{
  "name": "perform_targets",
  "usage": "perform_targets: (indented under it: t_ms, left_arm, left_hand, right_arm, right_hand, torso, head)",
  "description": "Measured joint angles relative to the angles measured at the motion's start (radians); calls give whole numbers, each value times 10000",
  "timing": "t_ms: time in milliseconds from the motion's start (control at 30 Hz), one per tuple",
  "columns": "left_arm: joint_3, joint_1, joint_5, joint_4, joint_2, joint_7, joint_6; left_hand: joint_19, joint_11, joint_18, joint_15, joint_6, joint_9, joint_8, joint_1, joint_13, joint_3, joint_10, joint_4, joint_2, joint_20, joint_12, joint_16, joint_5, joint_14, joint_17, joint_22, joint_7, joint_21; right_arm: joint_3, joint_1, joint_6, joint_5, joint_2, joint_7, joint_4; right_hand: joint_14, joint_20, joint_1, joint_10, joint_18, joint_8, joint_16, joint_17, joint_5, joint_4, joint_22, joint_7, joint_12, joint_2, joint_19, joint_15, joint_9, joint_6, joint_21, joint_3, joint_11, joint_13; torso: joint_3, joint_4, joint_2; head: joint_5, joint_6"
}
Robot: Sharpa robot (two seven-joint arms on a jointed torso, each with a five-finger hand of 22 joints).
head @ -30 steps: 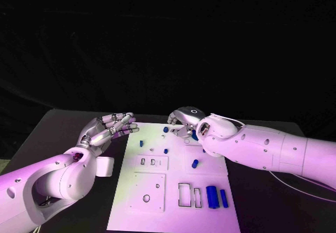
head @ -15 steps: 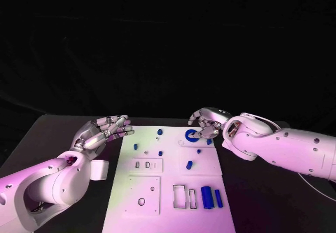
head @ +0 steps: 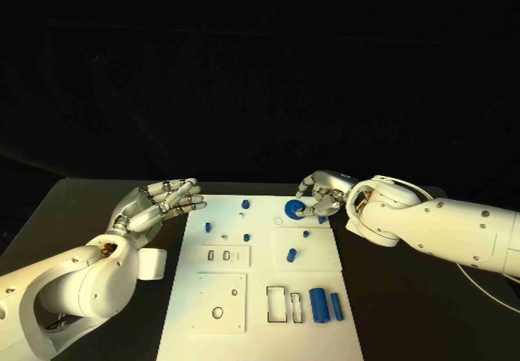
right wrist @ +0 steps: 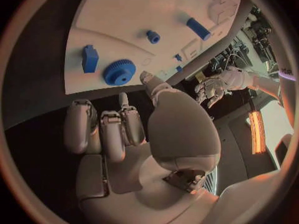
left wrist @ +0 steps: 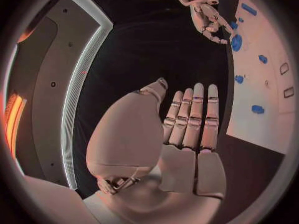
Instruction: Assemble the parts on the task board
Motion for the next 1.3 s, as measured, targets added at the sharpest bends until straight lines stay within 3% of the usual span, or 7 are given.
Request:
perform_targets:
  t_ms: [67, 400, 733, 1300]
  left_arm:
    - [0, 0, 0, -8, 0, -3, 5]
    - [-1, 0, 0, -27, -1, -17, 22]
    - [-1, -1, 0, -36, 0, -29, 37]
    - [-1, -1, -1, -57, 6, -64, 76]
  left_hand:
    - [0, 0, 0, 0, 0, 0, 0, 0, 0, 0, 0, 0, 0, 0, 0, 0, 0, 0, 0, 0, 0, 0]
    - [0, 0, 1, 0, 0, 0, 0, 0, 0, 0, 0, 0, 0, 0, 0, 0, 0, 0, -1, 0, 0, 0]
    - [0, 0, 0, 0, 0, 1, 0, 0, 0, 0, 0, 0, 0, 0, 0, 0, 0, 0, -2, 1, 0, 0]
    - [0, 0, 0, 0, 0, 1, 0, 0, 0, 29, 0, -28, 0, 0, 0, 0, 0, 0, 10, -7, 0, 0]
  right_arm:
    - [-2, -24, 2, 0, 58, -12, -65]
    - [-17, -103, 1, -27, 318, -46, -365]
    - [-24, -146, -32, -59, 593, -84, -777]
    - [-7, -266, -38, -177, 780, -96, -1061]
  right_hand:
    - [-16, 36, 11, 0, -137, 0, 36, 0, 10, 0, 20, -15, 49, -11, 35, 16, 0, -15, -1, 0, 0, 0]
    - [13, 37, 63, 0, -136, 42, 36, -1, 49, 0, 34, -15, 48, 41, 36, 45, 9, -15, -2, 0, 0, -2]
    - [20, 37, 145, 0, -136, 83, 34, -3, 109, 0, 45, 12, 48, 127, 36, 52, 18, -42, -2, 1, 0, -3]
    - [20, 37, 263, -1, -135, 235, 30, -4, 109, -15, 97, 12, 48, 184, 35, 51, 59, -43, 36, 80, 0, -5]
  torso:
    - [-1, 9, 1]
    - [-14, -1, 6]
    - [-3, 12, 0]
    - [-7, 7, -12]
  head:
    - [0, -7]
    - [26, -55]
    - [50, -76]
    - [92, -131]
